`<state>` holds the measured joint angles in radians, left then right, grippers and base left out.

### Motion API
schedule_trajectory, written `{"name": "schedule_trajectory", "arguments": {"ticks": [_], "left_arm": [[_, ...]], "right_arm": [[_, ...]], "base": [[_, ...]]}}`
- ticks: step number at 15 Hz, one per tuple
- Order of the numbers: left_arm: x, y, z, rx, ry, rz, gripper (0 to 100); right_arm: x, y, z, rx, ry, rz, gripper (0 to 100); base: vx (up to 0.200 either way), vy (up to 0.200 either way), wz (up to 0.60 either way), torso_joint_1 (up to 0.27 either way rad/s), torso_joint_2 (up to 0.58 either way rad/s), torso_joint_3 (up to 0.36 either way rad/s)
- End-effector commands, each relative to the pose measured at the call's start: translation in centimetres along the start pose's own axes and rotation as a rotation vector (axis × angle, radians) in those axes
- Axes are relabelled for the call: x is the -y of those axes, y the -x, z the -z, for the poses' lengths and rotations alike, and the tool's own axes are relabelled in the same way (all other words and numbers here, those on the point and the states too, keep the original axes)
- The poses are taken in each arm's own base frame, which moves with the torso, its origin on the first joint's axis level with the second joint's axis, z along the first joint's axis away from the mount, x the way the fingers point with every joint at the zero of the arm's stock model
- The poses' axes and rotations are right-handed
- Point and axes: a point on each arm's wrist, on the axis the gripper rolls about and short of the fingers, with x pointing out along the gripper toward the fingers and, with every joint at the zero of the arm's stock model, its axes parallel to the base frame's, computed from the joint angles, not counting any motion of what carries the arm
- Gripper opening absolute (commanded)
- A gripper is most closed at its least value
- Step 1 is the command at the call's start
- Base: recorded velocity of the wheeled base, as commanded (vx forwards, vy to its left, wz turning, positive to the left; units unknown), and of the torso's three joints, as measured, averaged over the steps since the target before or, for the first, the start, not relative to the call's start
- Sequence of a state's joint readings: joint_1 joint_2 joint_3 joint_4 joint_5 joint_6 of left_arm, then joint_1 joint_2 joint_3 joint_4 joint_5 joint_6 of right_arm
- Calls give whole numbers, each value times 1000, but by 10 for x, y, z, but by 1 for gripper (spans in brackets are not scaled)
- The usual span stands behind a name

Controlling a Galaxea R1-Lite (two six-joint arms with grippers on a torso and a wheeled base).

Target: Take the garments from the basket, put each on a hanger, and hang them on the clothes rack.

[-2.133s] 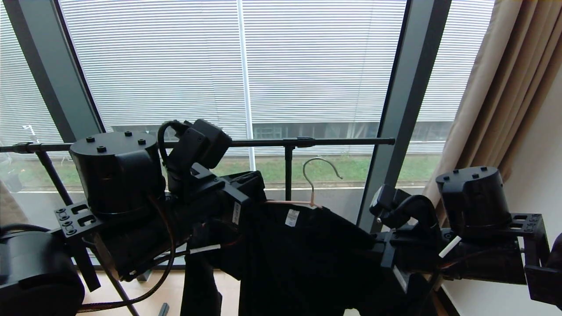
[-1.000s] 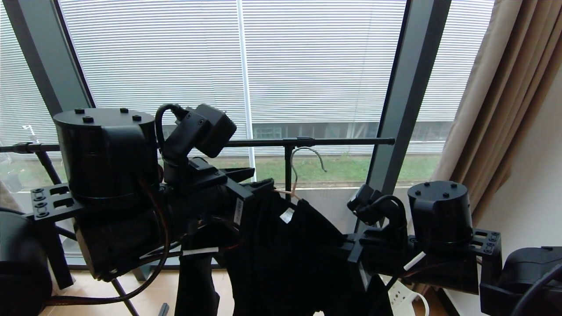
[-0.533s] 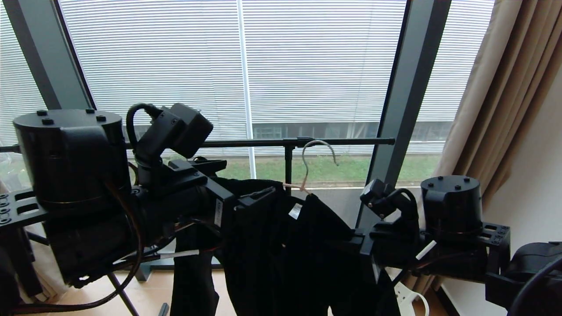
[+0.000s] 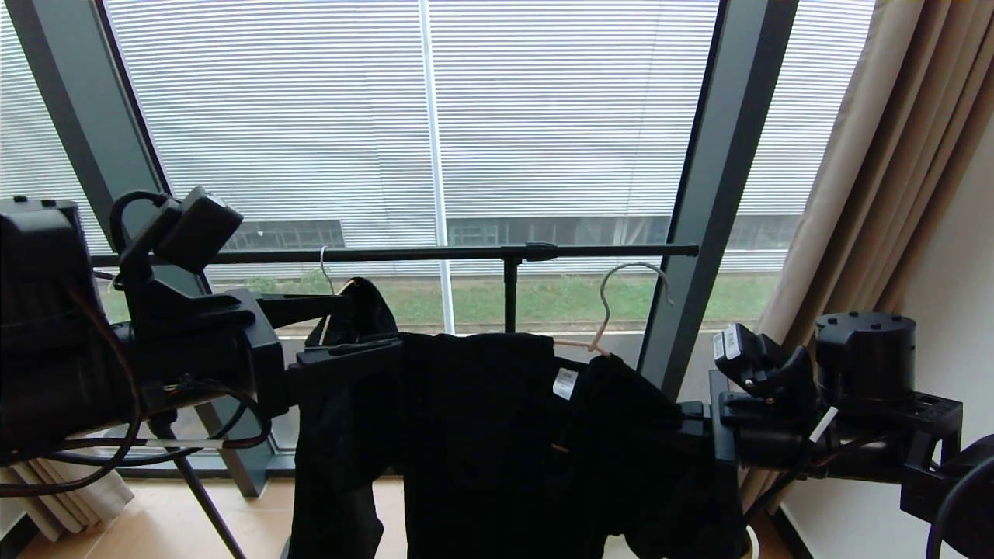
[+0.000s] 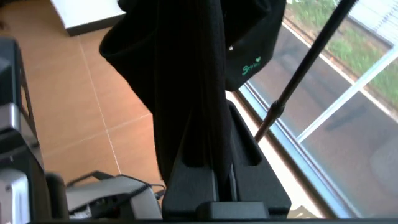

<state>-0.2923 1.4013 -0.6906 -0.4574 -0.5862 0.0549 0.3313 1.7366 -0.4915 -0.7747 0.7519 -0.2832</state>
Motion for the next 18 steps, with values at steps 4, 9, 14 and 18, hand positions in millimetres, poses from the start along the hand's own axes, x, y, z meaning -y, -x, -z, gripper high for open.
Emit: {"name": "schedule_trajectory", "arguments": {"ticks": [4,9,14,18], "left_arm": [[-21,8,36,-79,107,63,100],[-29,-5,60,-159,177,96,100],[-41,-19,72,-185,207,79,100],[-42,-16,73,-188,207,43,0]], "right_arm": [[5,8,5,18,-14,-39,0],[2,11,1,37,-3,-61,0],[-3,18,-4,61,19,-73,0],[-2,16,-4,58,15,-74,0]], "base": [[0,0,0,0,0,0],[0,0,0,0,0,0],[0,0,0,0,0,0],[0,0,0,0,0,0]]}}
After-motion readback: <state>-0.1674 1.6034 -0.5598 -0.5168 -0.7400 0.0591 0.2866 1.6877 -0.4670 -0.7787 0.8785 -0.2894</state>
